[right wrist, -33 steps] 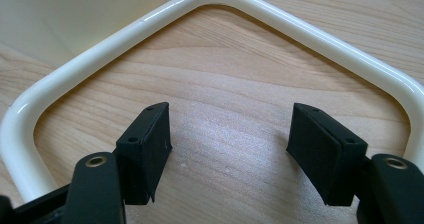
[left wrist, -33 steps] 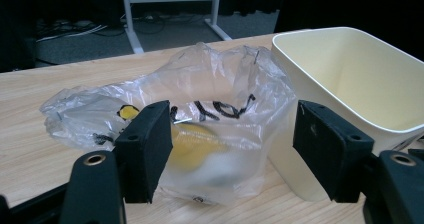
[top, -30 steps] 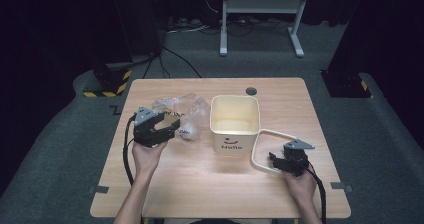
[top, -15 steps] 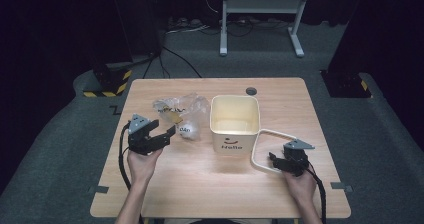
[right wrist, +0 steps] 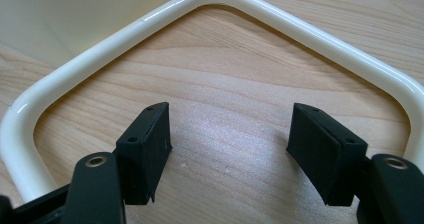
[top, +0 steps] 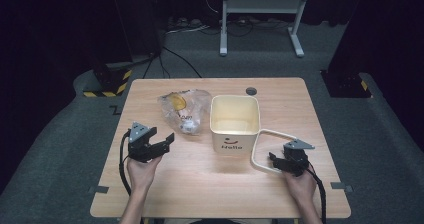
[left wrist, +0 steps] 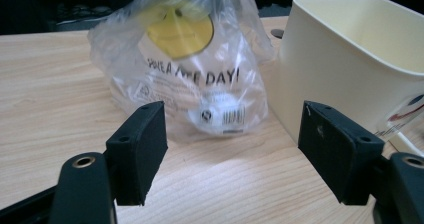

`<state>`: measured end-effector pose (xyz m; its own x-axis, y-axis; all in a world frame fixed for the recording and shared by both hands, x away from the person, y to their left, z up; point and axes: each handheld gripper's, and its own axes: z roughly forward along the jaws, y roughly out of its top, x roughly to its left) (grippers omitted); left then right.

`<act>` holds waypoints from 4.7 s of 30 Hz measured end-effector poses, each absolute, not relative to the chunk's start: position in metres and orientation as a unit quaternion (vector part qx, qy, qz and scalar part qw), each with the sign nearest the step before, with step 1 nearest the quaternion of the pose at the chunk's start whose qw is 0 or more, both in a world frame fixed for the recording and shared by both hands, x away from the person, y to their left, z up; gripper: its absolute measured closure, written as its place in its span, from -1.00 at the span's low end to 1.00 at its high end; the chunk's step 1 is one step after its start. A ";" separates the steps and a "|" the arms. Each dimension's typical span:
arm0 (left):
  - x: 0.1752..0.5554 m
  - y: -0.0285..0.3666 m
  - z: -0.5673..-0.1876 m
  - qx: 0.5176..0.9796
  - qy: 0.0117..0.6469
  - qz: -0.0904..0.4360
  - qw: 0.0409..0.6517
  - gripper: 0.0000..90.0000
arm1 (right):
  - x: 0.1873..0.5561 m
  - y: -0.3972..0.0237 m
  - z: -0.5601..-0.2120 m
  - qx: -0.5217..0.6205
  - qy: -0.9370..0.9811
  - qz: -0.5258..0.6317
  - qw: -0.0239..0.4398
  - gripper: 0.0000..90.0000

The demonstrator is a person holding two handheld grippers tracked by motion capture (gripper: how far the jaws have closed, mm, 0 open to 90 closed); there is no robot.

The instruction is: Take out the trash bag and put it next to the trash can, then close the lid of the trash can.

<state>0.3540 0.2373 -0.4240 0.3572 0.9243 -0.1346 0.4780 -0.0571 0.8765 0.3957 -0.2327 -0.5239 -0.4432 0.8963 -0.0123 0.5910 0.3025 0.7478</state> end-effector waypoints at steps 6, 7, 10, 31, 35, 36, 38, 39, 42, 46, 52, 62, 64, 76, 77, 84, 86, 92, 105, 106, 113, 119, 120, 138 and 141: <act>0.355 0.235 -0.438 0.688 0.519 0.244 0.444 -0.40 | 0.396 -0.233 -0.524 0.479 0.776 0.345 0.221 -0.26; 0.355 0.234 -0.440 0.689 0.522 0.246 0.438 -0.41 | 0.396 -0.233 -0.524 0.479 0.776 0.345 0.221 -0.26; 0.357 0.232 -0.448 0.693 0.527 0.243 0.428 -0.41 | 0.396 -0.233 -0.524 0.479 0.776 0.345 0.221 -0.26; 0.387 0.225 -0.515 0.707 0.581 0.260 0.308 -0.37 | 0.396 -0.233 -0.524 0.480 0.776 0.345 0.220 -0.26; 0.389 0.225 -0.518 0.709 0.579 0.265 0.303 -0.36 | 0.396 -0.233 -0.524 0.480 0.776 0.345 0.220 -0.26; 0.389 0.226 -0.519 0.709 0.579 0.265 0.304 -0.36 | 0.396 -0.233 -0.524 0.480 0.776 0.345 0.220 -0.26; 0.390 0.226 -0.520 0.710 0.579 0.264 0.302 -0.36 | 0.396 -0.233 -0.524 0.480 0.776 0.345 0.220 -0.26; 0.390 0.226 -0.521 0.706 0.581 0.266 0.305 -0.35 | 0.396 -0.233 -0.524 0.480 0.776 0.345 0.221 -0.26; 0.390 0.228 -0.525 0.706 0.583 0.266 0.301 -0.35 | 0.396 -0.233 -0.524 0.480 0.776 0.345 0.221 -0.26; 0.388 0.231 -0.527 0.699 0.586 0.264 0.313 -0.35 | 0.395 -0.232 -0.524 0.481 0.775 0.345 0.221 -0.27; 0.388 0.231 -0.527 0.700 0.585 0.264 0.313 -0.34 | 0.395 -0.234 -0.519 0.481 0.780 0.351 0.192 -0.25; 0.388 0.231 -0.527 0.701 0.586 0.264 0.310 -0.37 | 0.398 -0.263 -0.491 0.507 0.737 0.392 0.216 0.00; 0.388 0.231 -0.527 0.700 0.587 0.263 0.310 -0.37 | 0.402 -0.270 -0.491 0.514 0.732 0.391 0.216 0.04; 0.388 0.231 -0.527 0.700 0.587 0.263 0.310 -0.38 | 0.415 -0.282 -0.494 0.540 0.725 0.365 0.224 0.07; 0.388 0.231 -0.527 0.700 0.587 0.263 0.311 -0.38 | 0.415 -0.282 -0.494 0.538 0.725 0.365 0.228 0.07; 0.389 0.231 -0.527 0.700 0.587 0.261 0.313 -0.38 | 0.423 -0.289 -0.498 0.551 0.725 0.335 0.242 0.01; 0.389 0.231 -0.527 0.701 0.586 0.261 0.313 -0.38 | 0.424 -0.292 -0.499 0.551 0.722 0.341 0.241 0.10; 0.389 0.231 -0.527 0.701 0.586 0.260 0.313 -0.38 | 0.428 -0.296 -0.499 0.543 0.716 0.359 0.253 0.30; 0.389 0.231 -0.527 0.703 0.585 0.261 0.311 -0.38 | 0.438 -0.302 -0.510 0.551 0.716 0.359 0.235 0.39; 0.389 0.232 -0.527 0.703 0.584 0.261 0.310 -0.38 | 0.438 -0.302 -0.511 0.551 0.716 0.357 0.236 0.40; 0.389 0.231 -0.527 0.702 0.585 0.261 0.312 -0.38 | 0.443 -0.300 -0.519 0.549 0.728 0.340 0.229 0.55; 0.389 0.231 -0.527 0.701 0.586 0.261 0.312 -0.38 | 0.443 -0.301 -0.520 0.539 0.734 0.342 0.232 0.66; 0.389 0.231 -0.527 0.701 0.586 0.261 0.312 -0.38 | 0.443 -0.302 -0.520 0.539 0.733 0.343 0.231 0.66; 0.389 0.231 -0.527 0.701 0.586 0.261 0.312 -0.38 | 0.440 -0.302 -0.517 0.524 0.740 0.341 0.247 0.72; 0.389 0.231 -0.527 0.701 0.586 0.261 0.312 -0.38 | 0.438 -0.302 -0.513 0.521 0.740 0.344 0.250 0.72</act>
